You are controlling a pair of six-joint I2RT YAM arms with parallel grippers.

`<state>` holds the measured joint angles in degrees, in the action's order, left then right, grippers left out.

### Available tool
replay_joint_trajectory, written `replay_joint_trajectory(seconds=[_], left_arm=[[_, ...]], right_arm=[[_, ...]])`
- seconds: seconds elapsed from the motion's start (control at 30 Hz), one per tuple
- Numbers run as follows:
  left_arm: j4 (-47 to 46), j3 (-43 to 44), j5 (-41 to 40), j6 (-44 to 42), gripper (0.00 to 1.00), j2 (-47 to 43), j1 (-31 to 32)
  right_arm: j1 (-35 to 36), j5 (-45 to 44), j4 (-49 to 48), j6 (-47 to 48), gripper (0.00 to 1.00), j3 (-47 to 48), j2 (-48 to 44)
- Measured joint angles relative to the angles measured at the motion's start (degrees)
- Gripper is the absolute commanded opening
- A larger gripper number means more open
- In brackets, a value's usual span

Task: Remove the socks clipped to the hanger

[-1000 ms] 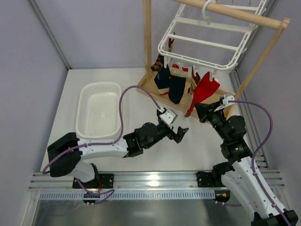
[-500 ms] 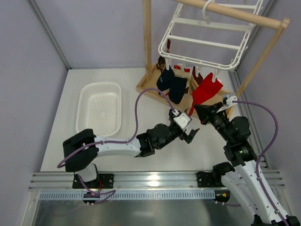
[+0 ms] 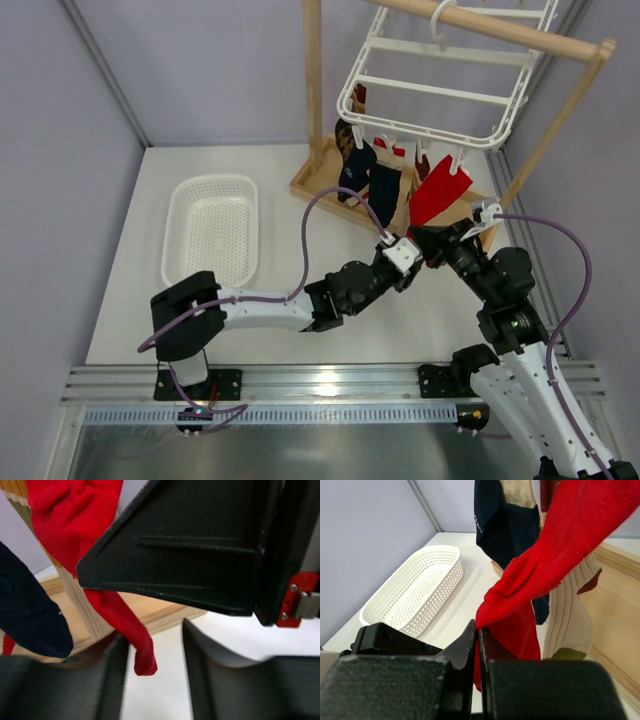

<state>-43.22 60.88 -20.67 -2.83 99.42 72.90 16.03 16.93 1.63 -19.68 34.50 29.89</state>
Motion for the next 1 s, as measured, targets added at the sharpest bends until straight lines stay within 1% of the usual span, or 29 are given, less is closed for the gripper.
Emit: replay_joint_trajectory(seconds=[0.03,0.17,0.2,0.4,0.43,0.47,0.57,0.6,0.8,1.0], left_arm=[[-0.2,0.4,-0.2,-0.4,0.23,0.3,0.1],[-0.7,0.8,-0.6,-1.2,0.02,1.0,0.2],[-0.7,0.8,-0.8,-1.2,0.0,1.1,0.2],[-1.1,0.8,-1.9,-2.2,0.0,1.2,0.2],[-1.1,0.8,-2.1,-2.2,0.0,1.2,0.2],[-1.2,0.8,-2.6,-2.3,0.0,1.2,0.2],[-1.3,0.8,-4.2,-2.4,0.0,1.2,0.2],[-1.5,0.8,-4.9,-2.5,0.0,1.2,0.3],[-1.5,0.7,-9.3,-3.0,0.0,1.2,0.4],[-1.5,-1.3,-11.4,-3.5,0.0,1.1,0.5]], right_arm=[[0.0,0.1,0.2,0.0,0.04,0.0,0.0],[0.0,0.5,0.7,0.0,0.04,0.0,-0.6],[0.0,0.5,0.7,0.0,0.04,0.0,-0.7],[0.0,1.0,0.8,0.0,0.04,0.0,-1.2],[0.0,1.1,0.9,0.0,0.05,0.0,-1.1],[0.0,1.0,1.0,0.0,0.15,0.0,-1.1],[0.0,1.0,2.0,0.0,0.53,0.0,-1.1],[0.0,0.9,2.4,0.2,0.62,0.0,-1.1],[0.0,-1.7,7.4,3.1,0.69,1.4,-2.4],[0.0,-7.0,11.6,7.0,0.7,5.4,-5.9]])
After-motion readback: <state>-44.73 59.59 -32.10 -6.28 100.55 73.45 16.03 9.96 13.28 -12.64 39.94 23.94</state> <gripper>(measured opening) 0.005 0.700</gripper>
